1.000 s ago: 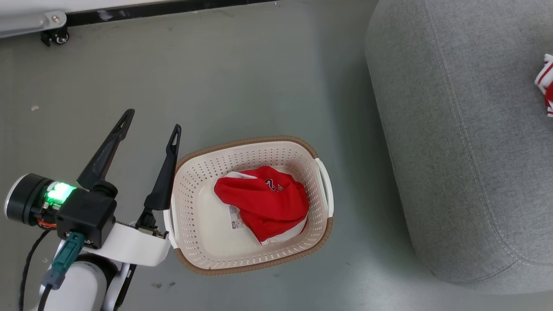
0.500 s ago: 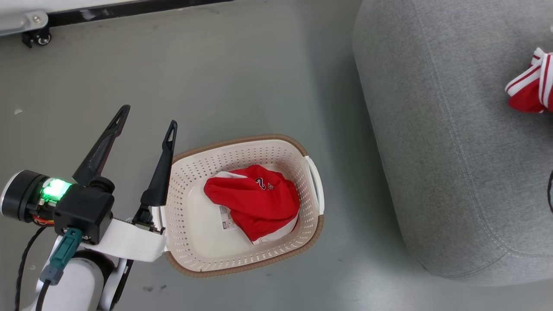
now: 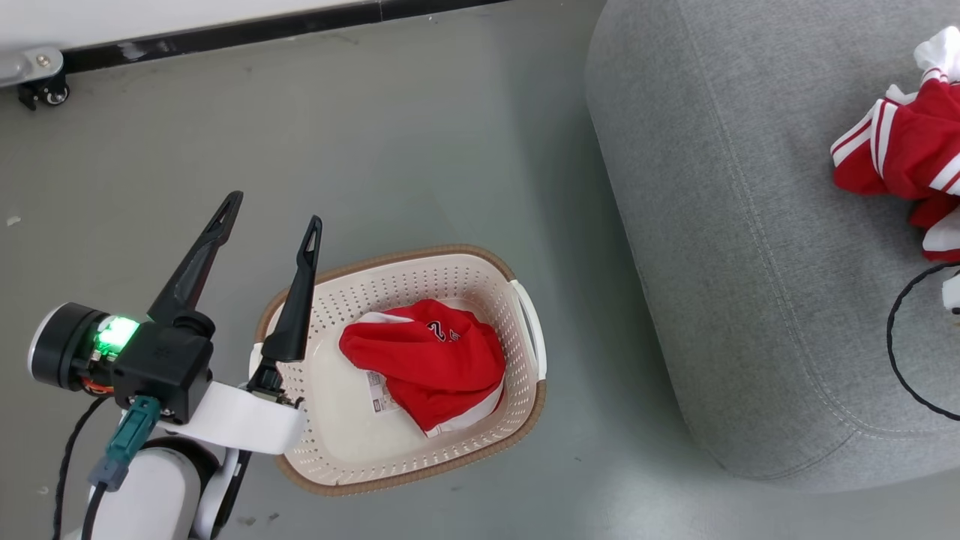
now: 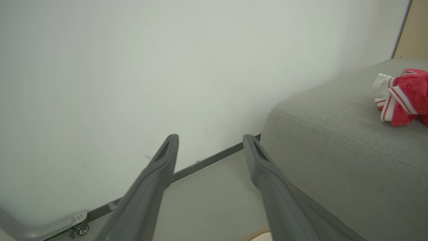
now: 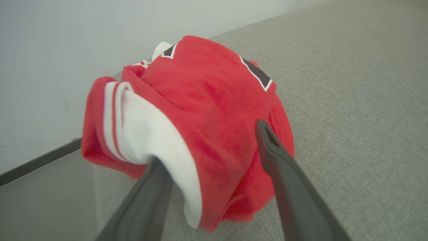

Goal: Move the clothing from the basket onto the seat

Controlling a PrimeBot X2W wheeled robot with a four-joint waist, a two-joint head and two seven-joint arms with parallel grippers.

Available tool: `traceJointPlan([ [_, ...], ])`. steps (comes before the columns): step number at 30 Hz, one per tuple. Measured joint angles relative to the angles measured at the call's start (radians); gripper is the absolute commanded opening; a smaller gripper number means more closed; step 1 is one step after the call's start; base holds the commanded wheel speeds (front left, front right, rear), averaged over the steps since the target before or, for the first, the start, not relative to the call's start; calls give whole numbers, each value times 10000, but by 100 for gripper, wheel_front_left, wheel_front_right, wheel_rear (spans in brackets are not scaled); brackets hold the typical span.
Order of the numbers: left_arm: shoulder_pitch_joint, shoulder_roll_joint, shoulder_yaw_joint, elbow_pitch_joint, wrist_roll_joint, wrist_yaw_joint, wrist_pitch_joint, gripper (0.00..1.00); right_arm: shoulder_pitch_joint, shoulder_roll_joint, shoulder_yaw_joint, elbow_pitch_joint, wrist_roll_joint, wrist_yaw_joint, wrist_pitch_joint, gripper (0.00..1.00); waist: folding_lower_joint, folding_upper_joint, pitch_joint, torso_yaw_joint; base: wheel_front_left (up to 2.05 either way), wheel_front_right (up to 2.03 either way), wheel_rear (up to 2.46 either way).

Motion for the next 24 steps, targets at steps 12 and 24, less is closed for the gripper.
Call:
traceJointPlan([
  [12, 6, -439, 100, 479, -174, 236, -537, 100, 569, 27, 648, -583, 535, 0, 0, 100, 0, 0, -357, -156, 0, 0, 0],
  [24, 291, -719, 531, 1225, -529, 533, -938, 100, 1444, -119, 1511, -1799, 989, 0, -35, 100, 0, 0, -1110, -146, 0, 0, 0],
])
